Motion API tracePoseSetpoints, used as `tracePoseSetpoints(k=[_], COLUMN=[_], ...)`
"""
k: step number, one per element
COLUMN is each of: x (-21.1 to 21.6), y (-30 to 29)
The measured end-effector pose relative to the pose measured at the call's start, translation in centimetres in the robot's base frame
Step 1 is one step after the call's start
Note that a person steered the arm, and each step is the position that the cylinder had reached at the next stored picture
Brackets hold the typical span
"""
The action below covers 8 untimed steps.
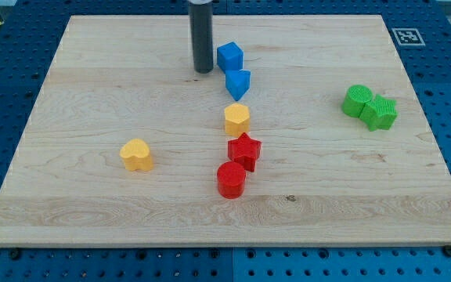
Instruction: Move both the green blocks diagonally to the top right side of the blue cube
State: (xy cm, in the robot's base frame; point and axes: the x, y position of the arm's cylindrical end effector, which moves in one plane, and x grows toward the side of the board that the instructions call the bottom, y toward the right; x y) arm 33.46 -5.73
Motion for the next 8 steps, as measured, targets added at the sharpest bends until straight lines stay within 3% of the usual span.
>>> tracePoseSetpoints(k=[1, 2, 3, 4, 5, 8], x=[-0.9, -7.5, -9.4, -9.1, -7.9, 7.2], y=[-4.5, -4.8, -1.6, 7.4, 16.3, 33.7])
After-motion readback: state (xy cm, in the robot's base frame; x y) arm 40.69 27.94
